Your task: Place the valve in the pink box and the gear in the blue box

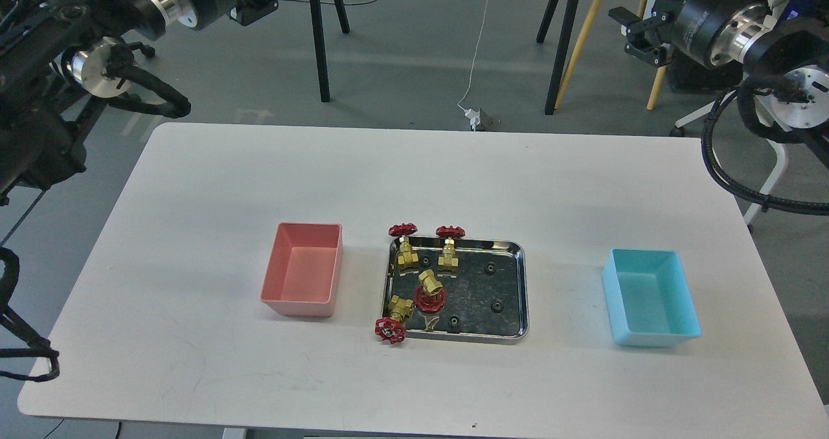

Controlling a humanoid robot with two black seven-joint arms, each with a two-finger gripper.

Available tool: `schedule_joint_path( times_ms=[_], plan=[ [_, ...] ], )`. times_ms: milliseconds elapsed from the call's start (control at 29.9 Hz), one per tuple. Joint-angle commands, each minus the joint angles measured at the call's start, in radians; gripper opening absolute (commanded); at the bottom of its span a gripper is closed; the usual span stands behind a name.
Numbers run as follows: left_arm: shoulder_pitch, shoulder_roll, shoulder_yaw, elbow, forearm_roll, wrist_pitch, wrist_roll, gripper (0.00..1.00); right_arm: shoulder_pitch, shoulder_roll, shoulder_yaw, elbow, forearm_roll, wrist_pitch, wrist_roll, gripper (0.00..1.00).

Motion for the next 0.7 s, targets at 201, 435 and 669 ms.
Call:
schedule_joint_path(
  times_ms=[201,435,669],
  plan=[
    [0.055,-0.004,0.013,0.002,0.042,0.026,-0.358,1.0,-0.021,-0.012,0.001,0.015,0.0,0.001,0.001,1.0],
    [0.087,0.024,0.002,0.023,0.028,0.08,-0.358,1.0,-0.017,-0.012,0.003,0.015,-0.002,0.001,0.0,1.0],
    [0.099,0.03,-0.004,0.035,0.005,-0.042,-0.358,1.0,-0.009,-0.012,0.003,0.015,-0.002,0.001,0.0,1.0]
  ],
)
